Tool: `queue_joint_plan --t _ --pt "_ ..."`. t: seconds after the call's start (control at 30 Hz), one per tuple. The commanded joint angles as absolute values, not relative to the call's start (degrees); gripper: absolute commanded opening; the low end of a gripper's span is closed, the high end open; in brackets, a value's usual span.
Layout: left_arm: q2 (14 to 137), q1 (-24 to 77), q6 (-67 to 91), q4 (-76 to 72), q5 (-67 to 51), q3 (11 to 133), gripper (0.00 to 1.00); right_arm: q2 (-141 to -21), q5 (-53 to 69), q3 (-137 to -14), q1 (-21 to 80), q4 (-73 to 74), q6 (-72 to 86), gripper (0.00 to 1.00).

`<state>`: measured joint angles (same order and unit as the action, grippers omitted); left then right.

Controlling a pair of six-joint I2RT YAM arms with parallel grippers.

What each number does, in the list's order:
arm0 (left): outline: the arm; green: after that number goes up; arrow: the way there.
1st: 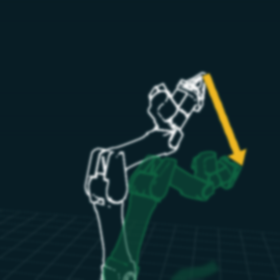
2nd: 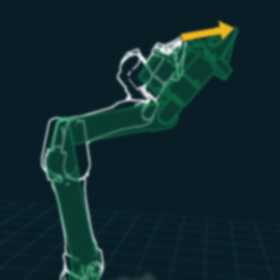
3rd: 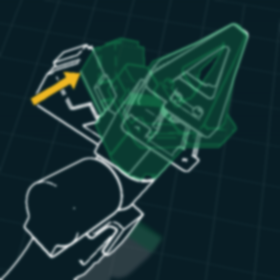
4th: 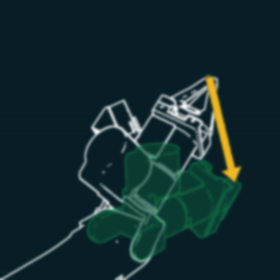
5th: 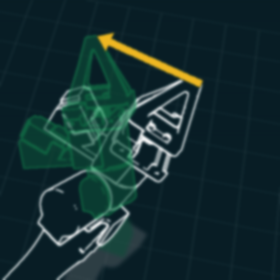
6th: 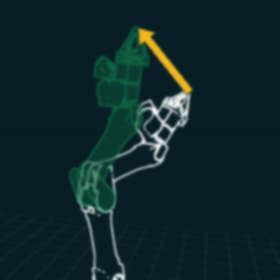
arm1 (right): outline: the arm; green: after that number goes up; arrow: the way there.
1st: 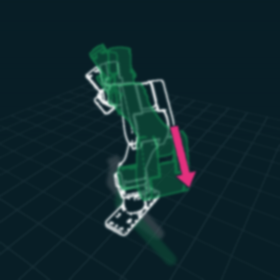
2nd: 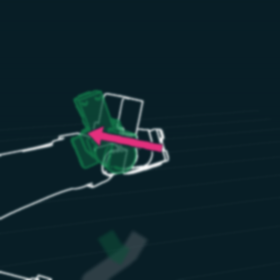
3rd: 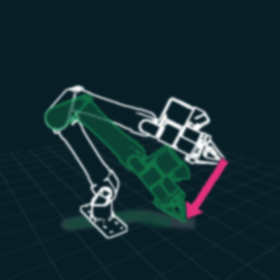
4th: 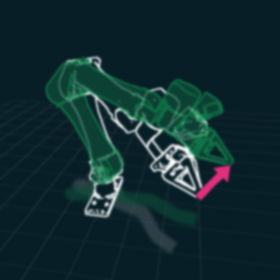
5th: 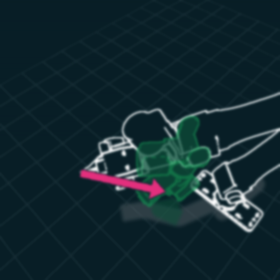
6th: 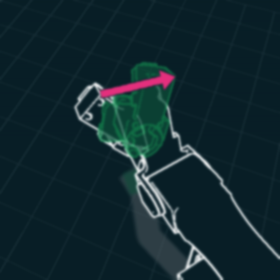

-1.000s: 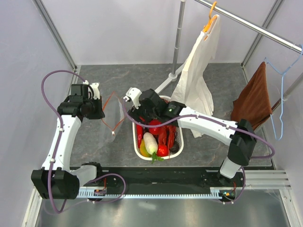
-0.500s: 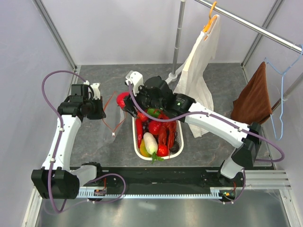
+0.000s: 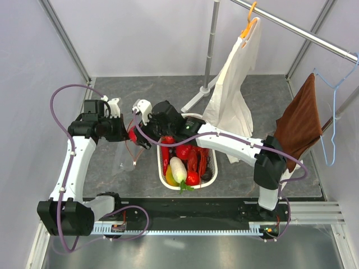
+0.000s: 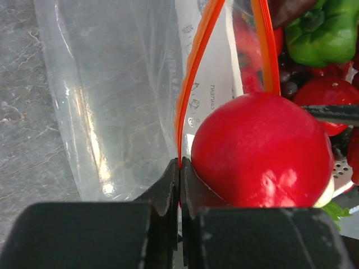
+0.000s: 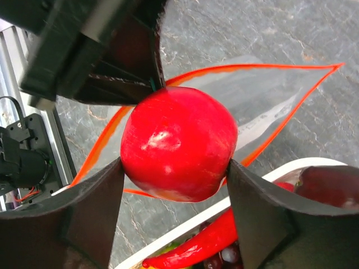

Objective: Place the food in the zip-top bag and seal the zipper
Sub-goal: Place the fake fruit in the zipper food storage bag.

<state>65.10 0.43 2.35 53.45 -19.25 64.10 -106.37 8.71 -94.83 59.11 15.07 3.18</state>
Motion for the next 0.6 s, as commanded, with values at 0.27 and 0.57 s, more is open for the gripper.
queue_joint_plan --t 0.27,0.57 --pt "64.16 0.18 4.48 53.26 -28.91 67.32 0.02 -103.1 6.42 -93.87 59.5 13.53 3.16 0.98" --pt "63.9 0.18 5.97 53.61 -30.76 69.52 0.02 -95.81 3.69 -86.32 55.81 15.29 10.55 0.89"
